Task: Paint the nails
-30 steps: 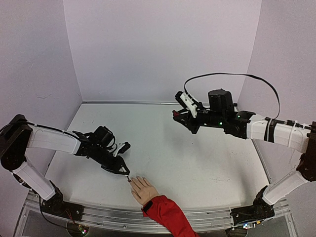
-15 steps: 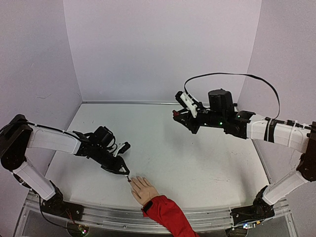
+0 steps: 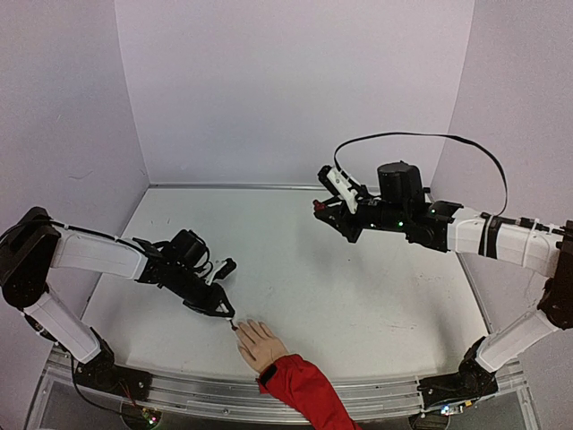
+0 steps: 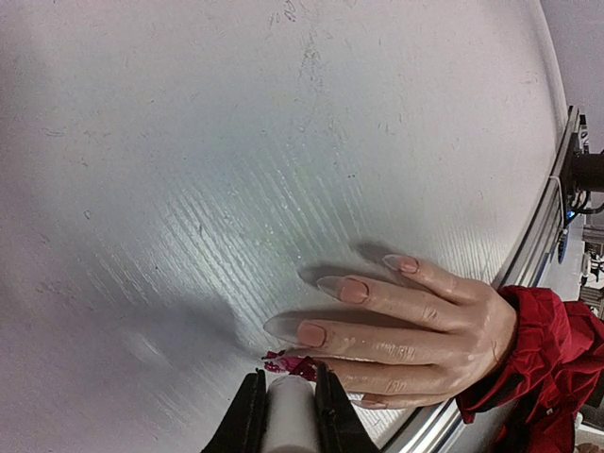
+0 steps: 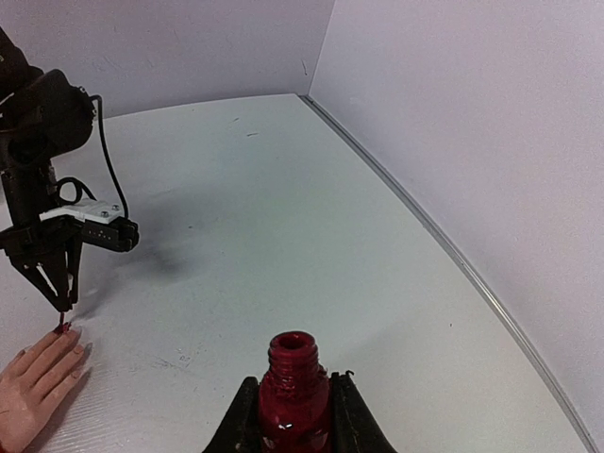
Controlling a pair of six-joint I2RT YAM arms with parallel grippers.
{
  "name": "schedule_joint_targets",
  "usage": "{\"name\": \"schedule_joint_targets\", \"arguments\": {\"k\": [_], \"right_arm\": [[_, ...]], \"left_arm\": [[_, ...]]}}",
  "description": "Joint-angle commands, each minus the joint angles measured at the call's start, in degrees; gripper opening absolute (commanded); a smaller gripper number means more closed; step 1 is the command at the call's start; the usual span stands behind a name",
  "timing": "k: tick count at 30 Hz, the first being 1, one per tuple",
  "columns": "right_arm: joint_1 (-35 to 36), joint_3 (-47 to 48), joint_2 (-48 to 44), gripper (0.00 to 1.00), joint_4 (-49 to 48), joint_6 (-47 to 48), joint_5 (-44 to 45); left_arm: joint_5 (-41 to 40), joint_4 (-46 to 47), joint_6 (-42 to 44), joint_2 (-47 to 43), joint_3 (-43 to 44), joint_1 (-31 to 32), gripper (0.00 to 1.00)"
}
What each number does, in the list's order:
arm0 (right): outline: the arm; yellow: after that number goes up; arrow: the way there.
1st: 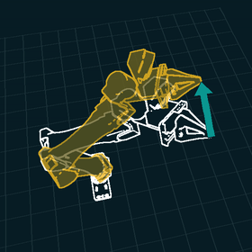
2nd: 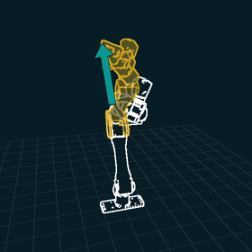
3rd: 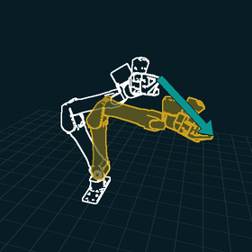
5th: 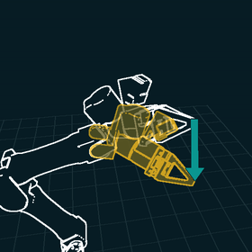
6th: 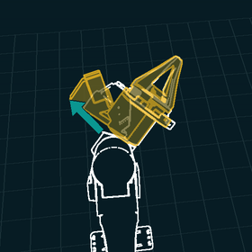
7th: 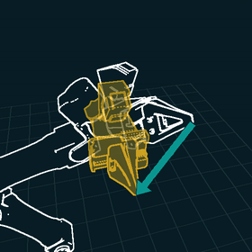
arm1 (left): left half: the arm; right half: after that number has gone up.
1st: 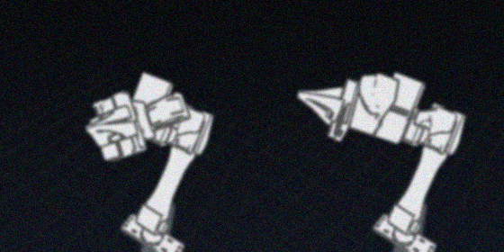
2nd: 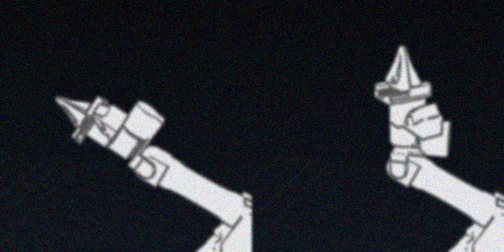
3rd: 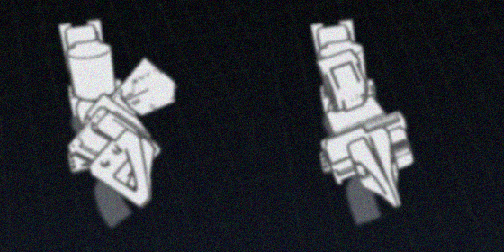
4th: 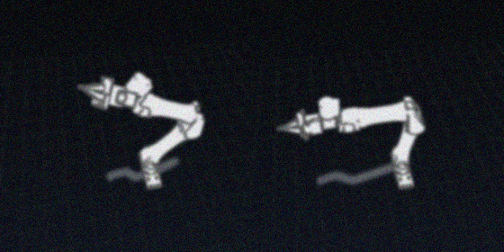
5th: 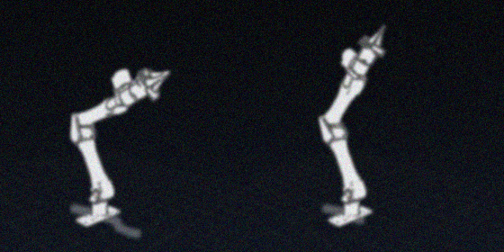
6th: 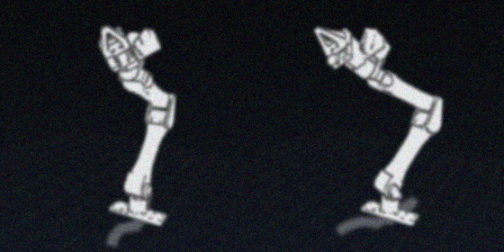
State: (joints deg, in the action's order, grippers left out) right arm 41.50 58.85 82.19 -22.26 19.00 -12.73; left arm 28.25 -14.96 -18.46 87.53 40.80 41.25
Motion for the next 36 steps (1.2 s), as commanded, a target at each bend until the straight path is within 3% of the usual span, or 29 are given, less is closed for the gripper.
{"name": "schedule_joint_targets", "arguments": {"k": [1,28,36], "right_arm": [[-0.3,1.6,-0.1,0.0,-2.2,-0.8,-1.0],[-0.4,1.8,-0.1,0.0,-2.1,-1.0,-1.3],[-0.5,2.0,0.5,0.0,-2.3,-1.2,-1.8]], "left_arm": [[-0.8,1.5,-0.2,0.5,1.2,0.2,0.0],[-3.5,1.5,0.0,-0.2,1.3,0.2,0.0],[-5.3,0.1,-0.2,-4.7,1.2,0.1,0.0]]}}
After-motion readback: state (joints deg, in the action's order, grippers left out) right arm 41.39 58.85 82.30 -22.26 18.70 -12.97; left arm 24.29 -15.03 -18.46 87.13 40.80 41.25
